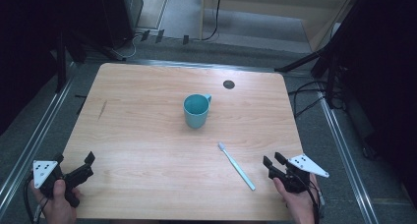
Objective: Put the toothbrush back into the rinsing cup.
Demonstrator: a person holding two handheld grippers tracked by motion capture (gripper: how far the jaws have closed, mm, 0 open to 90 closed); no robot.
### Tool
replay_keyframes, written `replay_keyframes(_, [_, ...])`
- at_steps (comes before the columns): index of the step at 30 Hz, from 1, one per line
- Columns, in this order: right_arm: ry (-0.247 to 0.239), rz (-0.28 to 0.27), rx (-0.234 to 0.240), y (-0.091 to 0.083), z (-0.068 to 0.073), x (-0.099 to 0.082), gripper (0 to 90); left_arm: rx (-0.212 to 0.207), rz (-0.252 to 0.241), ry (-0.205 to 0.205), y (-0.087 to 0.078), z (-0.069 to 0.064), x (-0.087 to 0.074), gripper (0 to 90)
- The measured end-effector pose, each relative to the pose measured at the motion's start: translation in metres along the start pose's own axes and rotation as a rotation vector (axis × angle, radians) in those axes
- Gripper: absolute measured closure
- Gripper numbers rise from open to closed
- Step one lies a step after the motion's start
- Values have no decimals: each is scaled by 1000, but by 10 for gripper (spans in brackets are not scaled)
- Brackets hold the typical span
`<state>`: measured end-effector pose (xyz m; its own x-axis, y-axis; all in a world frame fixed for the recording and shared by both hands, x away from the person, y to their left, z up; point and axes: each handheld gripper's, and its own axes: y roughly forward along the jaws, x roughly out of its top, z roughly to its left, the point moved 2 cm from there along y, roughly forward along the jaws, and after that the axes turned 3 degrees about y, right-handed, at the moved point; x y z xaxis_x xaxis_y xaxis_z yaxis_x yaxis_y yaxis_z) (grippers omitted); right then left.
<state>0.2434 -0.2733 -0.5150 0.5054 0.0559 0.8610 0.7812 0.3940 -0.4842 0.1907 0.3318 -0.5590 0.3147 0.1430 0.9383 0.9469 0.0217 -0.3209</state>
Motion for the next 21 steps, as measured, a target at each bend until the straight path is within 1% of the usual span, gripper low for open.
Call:
replay_keyframes(1, [0,0,0,0,0,0,506,0,0,0,0,0,0,11])
replay_keyframes(2, [-13,25,12,2,6,3,506,0,0,0,0,0,0,12])
replay_keyframes(3, [-13,25,12,2,6,3,506,0,0,0,0,0,0,11])
replay_keyframes(4, [-18,52,-1,4,8,5,496,-1,0,0,0,0,0,11])
replay_keyframes(5, [-26,83,-10,6,11,7,524,-1,0,0,0,0,0,11])
replay_keyframes(8, [-44,121,8,10,19,13,615,-2,-2,-3,0,0,0,11])
replay_keyframes(10, [-48,146,28,12,24,17,637,-1,-3,-5,0,0,0,11])
replay_keyframes(11, [-69,163,31,14,27,19,656,-1,-3,-6,0,0,0,11])
replay_keyframes(13, [-86,192,62,16,32,22,694,-1,-3,-5,0,0,0,12])
replay_keyframes(16, [-111,282,86,21,42,24,765,-1,-3,-5,0,0,0,12])
replay_keyframes(18, [-133,317,94,25,48,24,803,2,-2,-5,0,0,0,11])
replay_keyframes(20, [-137,359,106,28,52,23,837,1,-2,-3,0,0,0,11])
replay_keyframes(21, [-148,372,107,30,54,23,852,1,-2,-3,0,0,0,11])
